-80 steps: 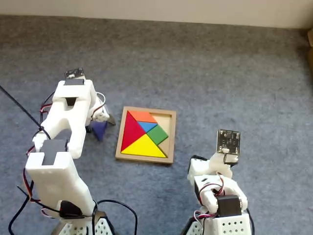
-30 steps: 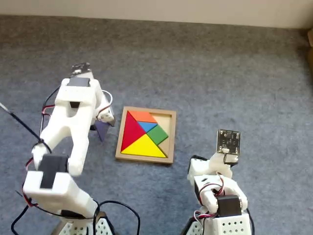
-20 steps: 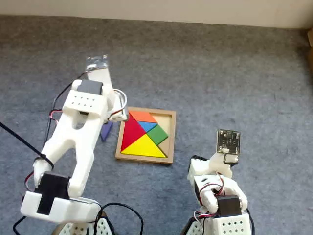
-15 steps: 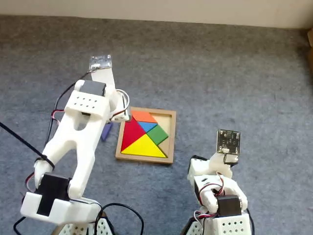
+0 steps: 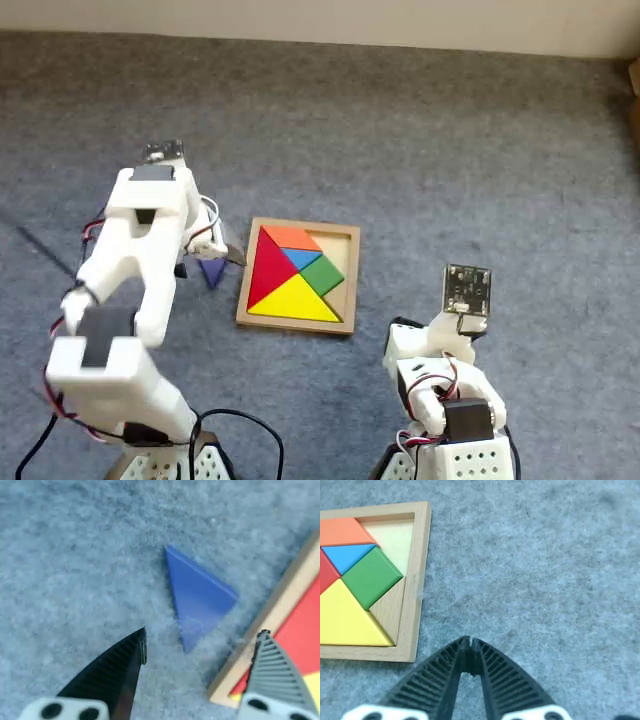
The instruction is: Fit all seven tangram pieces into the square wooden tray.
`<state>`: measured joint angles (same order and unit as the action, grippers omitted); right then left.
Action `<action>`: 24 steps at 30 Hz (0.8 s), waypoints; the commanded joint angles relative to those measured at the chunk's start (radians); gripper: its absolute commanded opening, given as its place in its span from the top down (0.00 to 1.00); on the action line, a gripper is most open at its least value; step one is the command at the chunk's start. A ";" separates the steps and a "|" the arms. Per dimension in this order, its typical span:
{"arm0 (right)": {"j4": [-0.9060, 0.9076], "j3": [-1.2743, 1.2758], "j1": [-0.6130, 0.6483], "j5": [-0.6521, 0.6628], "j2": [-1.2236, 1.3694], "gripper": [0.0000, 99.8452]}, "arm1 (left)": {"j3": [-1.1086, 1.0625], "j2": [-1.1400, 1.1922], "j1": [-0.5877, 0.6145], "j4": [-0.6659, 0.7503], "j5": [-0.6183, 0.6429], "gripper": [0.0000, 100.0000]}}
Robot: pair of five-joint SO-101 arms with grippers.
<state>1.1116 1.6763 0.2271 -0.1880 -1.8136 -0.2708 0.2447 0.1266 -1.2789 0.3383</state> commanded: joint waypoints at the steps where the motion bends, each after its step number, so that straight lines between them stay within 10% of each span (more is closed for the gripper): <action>1: -0.033 0.116 -0.016 0.014 -0.012 1.00 | 0.145 0.114 0.013 0.009 -0.011 0.67; 24: -0.033 0.116 -0.016 0.014 -0.012 1.00 | 0.417 0.358 0.010 -0.135 -0.006 0.85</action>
<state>1.1116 1.6763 0.2271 -0.1880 -1.8136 0.1343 0.5961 0.1189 -1.4154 0.3368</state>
